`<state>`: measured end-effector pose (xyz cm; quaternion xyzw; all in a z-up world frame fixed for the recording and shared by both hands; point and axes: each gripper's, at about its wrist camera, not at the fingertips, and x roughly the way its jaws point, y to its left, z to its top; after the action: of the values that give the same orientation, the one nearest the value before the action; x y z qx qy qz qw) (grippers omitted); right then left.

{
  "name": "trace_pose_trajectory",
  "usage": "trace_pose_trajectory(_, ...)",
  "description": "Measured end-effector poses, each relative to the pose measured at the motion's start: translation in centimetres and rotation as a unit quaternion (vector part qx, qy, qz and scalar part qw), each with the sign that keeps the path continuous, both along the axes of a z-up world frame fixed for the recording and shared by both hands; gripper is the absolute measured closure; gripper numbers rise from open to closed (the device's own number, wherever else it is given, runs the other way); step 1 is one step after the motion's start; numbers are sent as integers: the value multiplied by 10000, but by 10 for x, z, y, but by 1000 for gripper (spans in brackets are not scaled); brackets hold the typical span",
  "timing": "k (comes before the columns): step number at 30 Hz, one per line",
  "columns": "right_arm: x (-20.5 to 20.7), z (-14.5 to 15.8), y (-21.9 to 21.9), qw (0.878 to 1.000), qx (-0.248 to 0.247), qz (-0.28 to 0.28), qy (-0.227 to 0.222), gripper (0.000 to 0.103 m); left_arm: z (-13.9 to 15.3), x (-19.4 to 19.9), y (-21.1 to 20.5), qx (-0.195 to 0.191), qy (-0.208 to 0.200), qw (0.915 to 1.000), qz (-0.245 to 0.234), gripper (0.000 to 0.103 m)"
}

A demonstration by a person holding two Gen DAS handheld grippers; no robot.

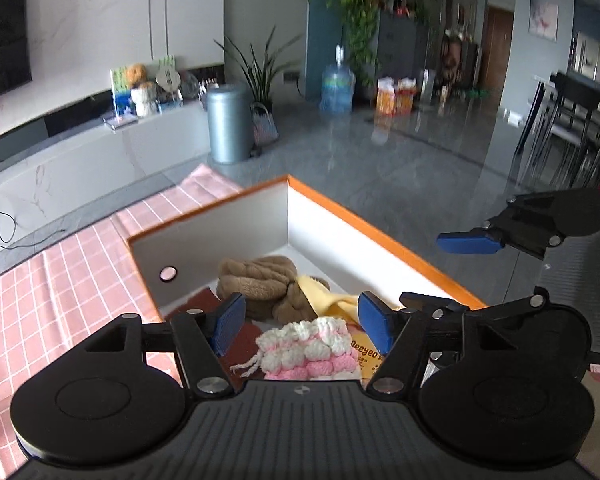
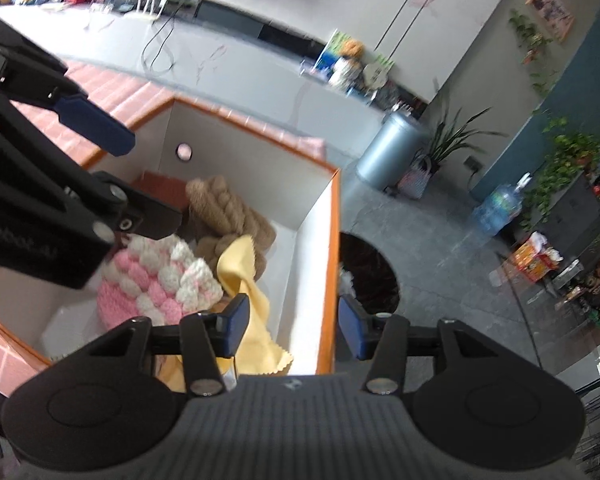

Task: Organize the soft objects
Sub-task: 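Move both tools back over the white bib and white crumpled cloth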

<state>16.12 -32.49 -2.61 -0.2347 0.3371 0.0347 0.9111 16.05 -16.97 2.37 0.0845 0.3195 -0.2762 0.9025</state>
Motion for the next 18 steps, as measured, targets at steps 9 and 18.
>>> trace_pose_trajectory(9, -46, 21, 29, 9942, 858, 119, -635, 46, 15, -38, 45, -374, -524, 9972, 381, 27)
trace_pose_trajectory(18, -63, 22, 82, 9862, 1332, 468, -862, 41, 9, -60, 93, -483, -507, 9930, 953, 28)
